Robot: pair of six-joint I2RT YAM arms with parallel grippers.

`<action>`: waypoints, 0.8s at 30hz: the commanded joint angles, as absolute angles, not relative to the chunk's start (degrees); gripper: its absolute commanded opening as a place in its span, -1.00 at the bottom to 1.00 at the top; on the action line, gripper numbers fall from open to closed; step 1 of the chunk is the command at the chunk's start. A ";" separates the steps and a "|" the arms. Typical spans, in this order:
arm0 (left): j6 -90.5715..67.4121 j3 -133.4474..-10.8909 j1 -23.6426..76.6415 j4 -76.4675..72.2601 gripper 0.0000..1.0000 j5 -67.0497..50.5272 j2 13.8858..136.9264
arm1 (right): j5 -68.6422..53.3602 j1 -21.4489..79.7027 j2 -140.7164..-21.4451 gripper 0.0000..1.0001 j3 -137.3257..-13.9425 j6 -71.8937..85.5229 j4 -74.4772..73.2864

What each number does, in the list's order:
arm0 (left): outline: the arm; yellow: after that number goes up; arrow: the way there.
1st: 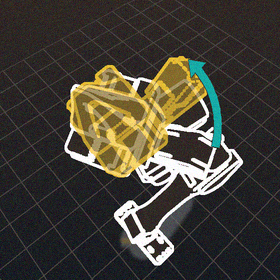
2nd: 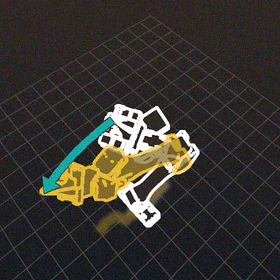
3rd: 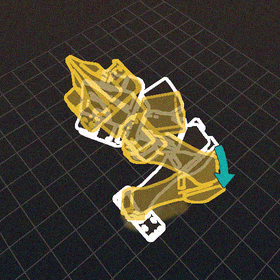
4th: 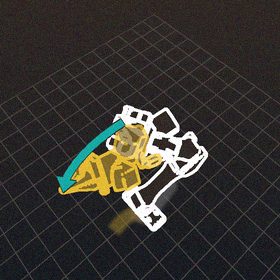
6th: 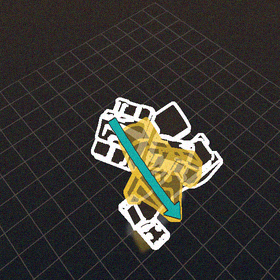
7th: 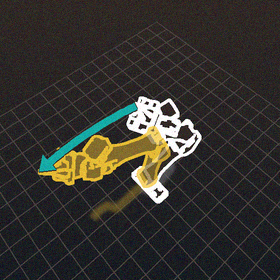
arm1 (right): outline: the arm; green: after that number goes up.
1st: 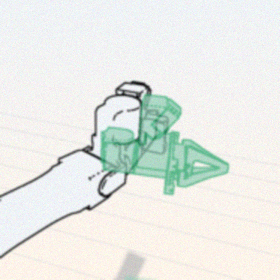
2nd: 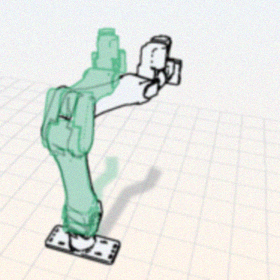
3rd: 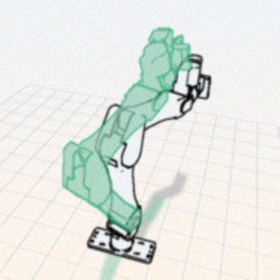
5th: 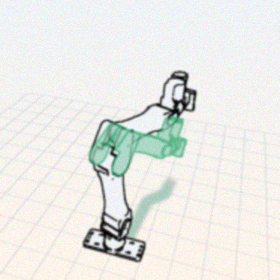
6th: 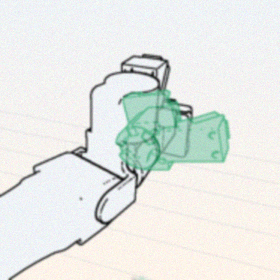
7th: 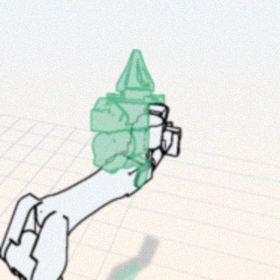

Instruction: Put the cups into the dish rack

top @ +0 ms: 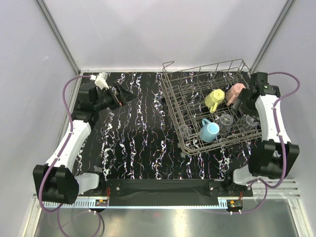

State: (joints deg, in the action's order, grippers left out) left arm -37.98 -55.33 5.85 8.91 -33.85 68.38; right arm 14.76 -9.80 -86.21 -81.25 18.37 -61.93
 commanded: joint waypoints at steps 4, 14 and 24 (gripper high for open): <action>-36.48 -55.81 7.99 5.45 0.98 -34.80 67.85 | 0.18 -9.67 -77.18 1.00 -78.58 20.30 -55.11; -26.29 -58.53 17.75 9.58 0.98 -26.65 63.82 | -14.84 -8.35 -63.73 0.99 -75.85 26.80 -48.34; -17.94 -58.71 28.90 9.50 0.98 -25.22 62.32 | -24.94 -8.35 -57.41 0.99 -63.83 27.95 -46.18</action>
State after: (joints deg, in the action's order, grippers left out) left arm -22.11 -56.66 27.03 11.18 -26.57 63.40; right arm -16.21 -8.62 -61.36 -69.12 26.50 -50.02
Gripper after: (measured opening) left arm 0.988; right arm 0.994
